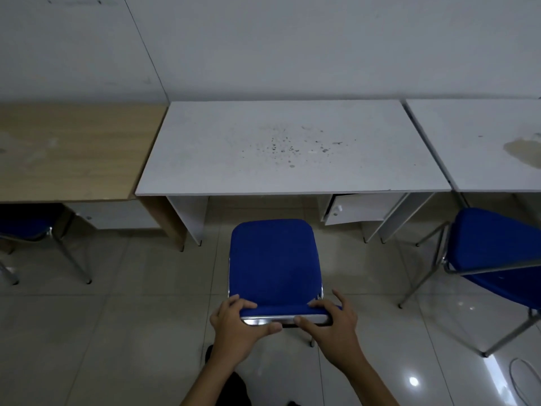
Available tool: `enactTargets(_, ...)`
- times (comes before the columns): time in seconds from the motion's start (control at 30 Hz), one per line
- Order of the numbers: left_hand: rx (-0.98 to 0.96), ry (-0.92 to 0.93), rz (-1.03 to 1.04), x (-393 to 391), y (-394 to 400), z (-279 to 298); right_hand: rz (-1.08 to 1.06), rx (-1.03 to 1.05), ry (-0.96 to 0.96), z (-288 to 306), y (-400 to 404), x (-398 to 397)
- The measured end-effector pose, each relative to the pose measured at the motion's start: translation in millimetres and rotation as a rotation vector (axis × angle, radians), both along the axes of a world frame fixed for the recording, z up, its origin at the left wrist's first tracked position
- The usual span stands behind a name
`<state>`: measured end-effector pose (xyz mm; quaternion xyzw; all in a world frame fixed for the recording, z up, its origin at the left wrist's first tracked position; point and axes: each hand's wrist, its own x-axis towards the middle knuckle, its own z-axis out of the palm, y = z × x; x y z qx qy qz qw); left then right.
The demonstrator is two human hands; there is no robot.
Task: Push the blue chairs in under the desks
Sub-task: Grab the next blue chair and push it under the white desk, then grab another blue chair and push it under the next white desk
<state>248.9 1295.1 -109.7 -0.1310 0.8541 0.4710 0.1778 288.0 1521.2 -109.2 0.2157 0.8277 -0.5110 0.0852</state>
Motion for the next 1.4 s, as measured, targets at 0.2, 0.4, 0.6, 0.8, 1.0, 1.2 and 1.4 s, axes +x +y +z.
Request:
enactTargets(0.2,-0.011,0.049,-0.025,-76,-15,-6,0.004,0.037,0.019,-2,-12,-74)
enactTargets(0.4,-0.039,0.062,-0.05,-148,-27,-14,0.003,0.048,0.04,0,-26,-141)
enactTargets(0.6,-0.071,0.1,-0.088,-219,-39,-18,-0.03,0.038,0.068,0,-37,-208)
enactTargets(0.8,-0.041,0.146,-0.099,-281,-48,-13,-0.037,0.056,0.059,-3,-46,-267)
enactTargets(1.0,-0.015,0.147,-0.098,-329,-49,-6,-0.067,0.05,0.058,-7,-49,-319)
enactTargets(1.2,-0.009,0.18,-0.102,-362,-50,-6,-0.074,0.045,0.124,-13,-48,-350)
enactTargets(1.4,-0.08,0.18,-0.139,-358,-43,-3,-0.113,0.053,0.137,-12,-52,-340)
